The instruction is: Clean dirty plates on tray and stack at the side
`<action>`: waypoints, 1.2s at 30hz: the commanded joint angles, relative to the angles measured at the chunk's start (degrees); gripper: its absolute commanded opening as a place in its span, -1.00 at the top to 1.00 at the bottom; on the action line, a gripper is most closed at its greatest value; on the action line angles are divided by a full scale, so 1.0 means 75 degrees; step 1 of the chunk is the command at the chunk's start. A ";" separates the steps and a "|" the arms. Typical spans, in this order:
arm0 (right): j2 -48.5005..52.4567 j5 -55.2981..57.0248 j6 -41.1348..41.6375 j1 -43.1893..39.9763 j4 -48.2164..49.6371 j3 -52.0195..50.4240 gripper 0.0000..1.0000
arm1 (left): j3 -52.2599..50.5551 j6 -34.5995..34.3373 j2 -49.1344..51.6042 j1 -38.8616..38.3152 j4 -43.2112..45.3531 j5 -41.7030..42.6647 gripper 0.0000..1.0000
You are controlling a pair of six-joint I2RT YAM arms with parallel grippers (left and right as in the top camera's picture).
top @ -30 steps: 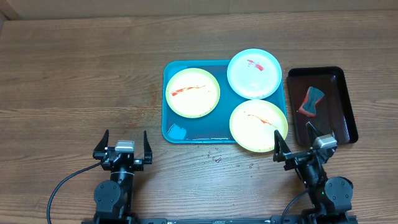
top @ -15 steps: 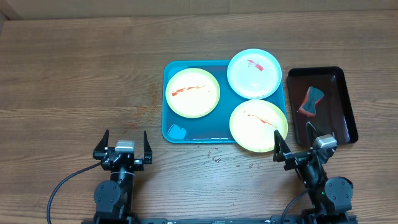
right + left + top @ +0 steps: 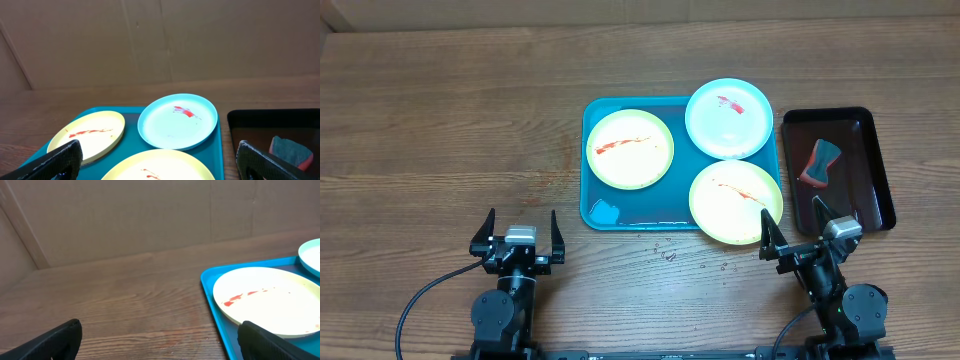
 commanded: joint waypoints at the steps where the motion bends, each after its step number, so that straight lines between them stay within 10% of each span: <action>1: -0.0064 0.0073 0.0044 0.0038 0.0029 -0.0082 -1.00 | -0.0035 0.0192 -0.0087 0.0009 0.0012 0.0015 -1.00; 36: -0.0044 -0.0525 0.0761 0.0035 -0.0901 0.0994 -1.00 | 0.0831 0.0195 0.0117 0.0009 -0.0600 0.1183 -1.00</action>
